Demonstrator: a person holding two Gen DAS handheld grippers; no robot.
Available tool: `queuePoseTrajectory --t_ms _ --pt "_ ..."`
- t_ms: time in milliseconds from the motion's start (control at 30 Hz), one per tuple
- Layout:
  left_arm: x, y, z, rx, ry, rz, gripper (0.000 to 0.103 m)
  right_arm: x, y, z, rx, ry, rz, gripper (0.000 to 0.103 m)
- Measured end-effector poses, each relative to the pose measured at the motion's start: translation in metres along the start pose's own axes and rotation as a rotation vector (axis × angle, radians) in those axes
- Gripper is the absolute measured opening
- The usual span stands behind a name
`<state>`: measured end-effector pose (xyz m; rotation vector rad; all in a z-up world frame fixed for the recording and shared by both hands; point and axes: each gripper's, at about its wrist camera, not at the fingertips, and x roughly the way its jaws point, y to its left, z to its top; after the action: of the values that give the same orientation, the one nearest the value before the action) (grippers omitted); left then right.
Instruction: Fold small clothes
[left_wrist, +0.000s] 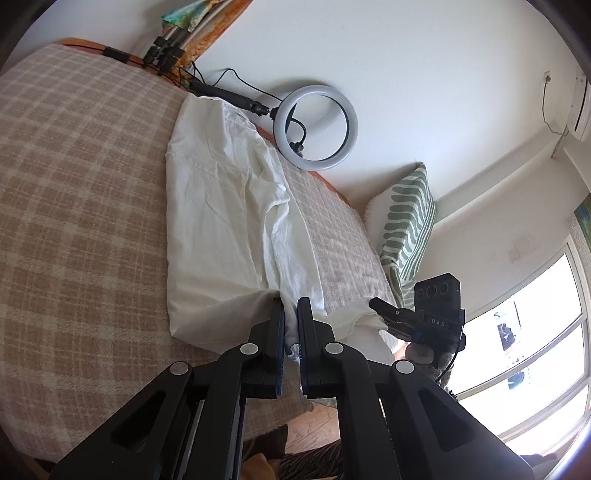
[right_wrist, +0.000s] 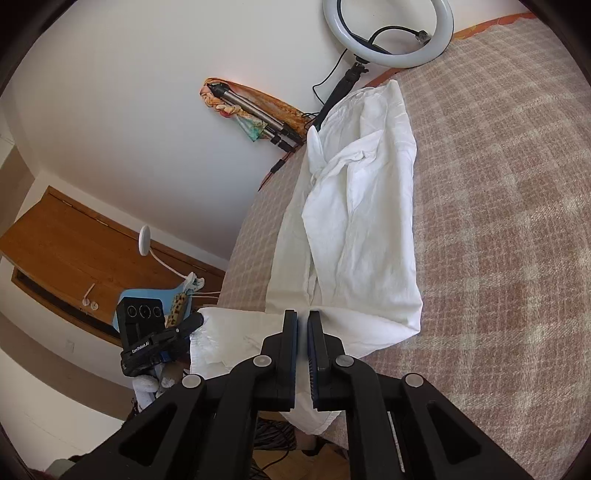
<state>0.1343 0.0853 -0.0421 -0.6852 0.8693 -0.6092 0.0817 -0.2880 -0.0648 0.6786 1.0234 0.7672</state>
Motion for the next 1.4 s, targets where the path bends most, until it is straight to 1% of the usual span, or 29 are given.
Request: queuePoseTrajectory --t_ms 167,333,467,533,600,667,700,733,767,800,867,933,1000,1067,1100,1167,1233,1300,1333,1367,1400 --pt "0.019 0.009 0.030 -0.015 -0.027 0.029 0.005 0.017 -0.013 0.035 0.064 -0.049 -0.014 0.003" --pt "0.046 0.020 0.055 -0.041 -0.033 0.074 0.005 0.038 -0.031 0.068 0.122 -0.065 -0.057 0.003" --pt "0.059 0.036 0.073 -0.069 -0.040 0.108 0.005 0.054 -0.045 0.091 0.165 -0.076 -0.086 0.003" --pt "0.067 0.041 0.081 -0.072 -0.041 0.127 0.005 0.063 -0.053 0.099 0.188 -0.068 -0.086 0.003" --pt "0.072 0.044 0.086 -0.071 -0.044 0.153 0.005 0.072 -0.060 0.106 0.208 -0.054 -0.084 0.008" --pt "0.075 0.046 0.092 -0.084 -0.036 0.188 0.009 0.075 -0.065 0.111 0.222 -0.056 -0.078 0.010" --pt "0.077 0.048 0.095 -0.096 -0.034 0.200 0.011 0.074 -0.067 0.112 0.221 -0.061 -0.071 0.017" --pt "0.077 0.050 0.097 -0.106 -0.032 0.202 0.016 0.072 -0.069 0.114 0.223 -0.064 -0.067 0.024" --pt "0.077 0.051 0.099 -0.114 -0.033 0.207 0.024 0.069 -0.071 0.116 0.228 -0.075 -0.061 0.042" --pt "0.074 0.052 0.101 -0.116 -0.046 0.221 0.040 0.062 -0.073 0.118 0.237 -0.098 -0.047 0.047" --pt "0.065 0.050 0.103 -0.107 -0.089 0.207 0.042 0.049 -0.075 0.121 0.237 -0.140 -0.024 0.047" --pt "0.060 0.047 0.106 -0.083 -0.099 0.211 0.042 0.039 -0.072 0.123 0.194 -0.167 -0.057 0.047" --pt "0.054 0.043 0.105 -0.049 -0.108 0.220 0.042 0.035 -0.064 0.123 0.120 -0.170 -0.101 0.046" --pt "0.052 0.040 0.100 -0.020 -0.108 0.246 0.042 0.037 -0.055 0.120 0.040 -0.160 -0.161 0.042" --pt "0.052 0.040 0.096 -0.010 -0.104 0.242 0.042 0.039 -0.050 0.117 0.001 -0.148 -0.180 0.038" --pt "0.054 0.036 0.088 0.019 -0.076 0.251 0.042 0.045 -0.040 0.112 -0.086 -0.113 -0.237 0.035" --pt "0.058 0.028 0.080 0.051 -0.053 0.251 0.042 0.049 -0.025 0.105 -0.199 -0.089 -0.293 0.035" --pt "0.062 0.017 0.072 0.096 -0.031 0.232 0.041 0.054 -0.009 0.097 -0.357 -0.065 -0.385 0.037" --pt "0.065 0.010 0.069 0.123 -0.019 0.227 0.041 0.057 -0.002 0.094 -0.416 -0.062 -0.421 0.039" --pt "0.069 0.003 0.066 0.156 -0.007 0.225 0.041 0.061 0.002 0.092 -0.450 -0.056 -0.437 0.044" --pt "0.074 -0.002 0.064 0.178 0.008 0.222 0.040 0.065 0.003 0.093 -0.456 -0.049 -0.438 0.046"
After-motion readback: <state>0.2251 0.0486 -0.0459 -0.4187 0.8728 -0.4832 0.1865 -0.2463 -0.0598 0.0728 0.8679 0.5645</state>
